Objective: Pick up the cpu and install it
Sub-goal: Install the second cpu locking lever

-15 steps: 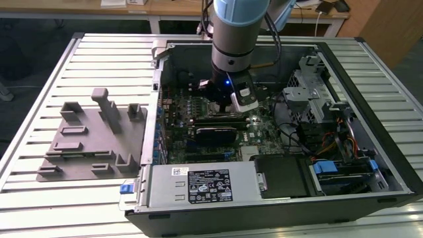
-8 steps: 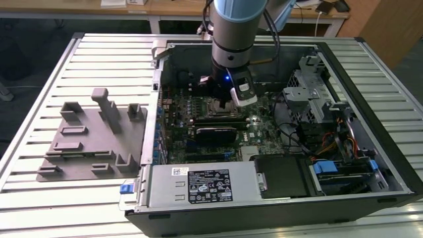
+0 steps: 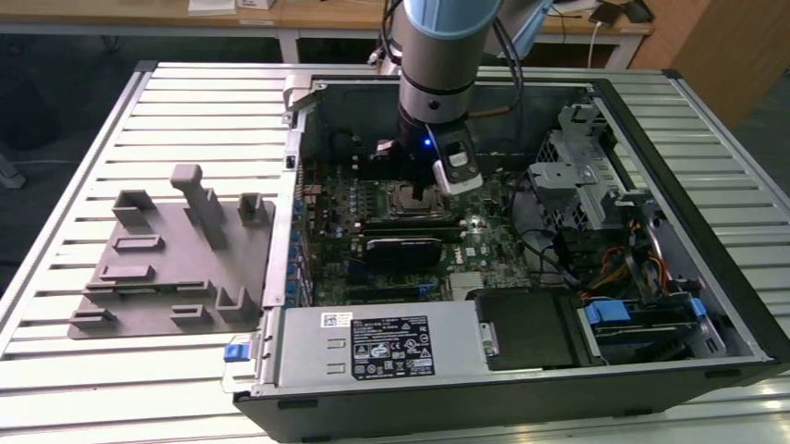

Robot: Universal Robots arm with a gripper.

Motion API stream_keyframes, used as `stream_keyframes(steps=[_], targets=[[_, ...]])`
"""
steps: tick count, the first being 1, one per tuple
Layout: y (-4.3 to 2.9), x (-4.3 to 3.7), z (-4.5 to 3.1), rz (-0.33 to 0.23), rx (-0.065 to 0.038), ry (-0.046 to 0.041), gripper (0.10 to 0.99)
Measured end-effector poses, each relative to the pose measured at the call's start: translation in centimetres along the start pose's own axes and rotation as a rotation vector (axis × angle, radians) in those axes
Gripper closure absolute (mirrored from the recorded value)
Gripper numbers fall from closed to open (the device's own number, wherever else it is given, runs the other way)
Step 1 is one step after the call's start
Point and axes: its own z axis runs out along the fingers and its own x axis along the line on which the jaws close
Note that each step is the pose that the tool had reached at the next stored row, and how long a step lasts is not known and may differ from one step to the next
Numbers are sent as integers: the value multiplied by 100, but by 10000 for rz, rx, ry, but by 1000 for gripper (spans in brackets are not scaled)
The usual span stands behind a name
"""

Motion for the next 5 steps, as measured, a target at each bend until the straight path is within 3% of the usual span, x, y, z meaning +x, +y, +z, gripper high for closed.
stream_keyframes(steps=[5], targets=[[4, -15, 0, 0, 2, 0, 980]])
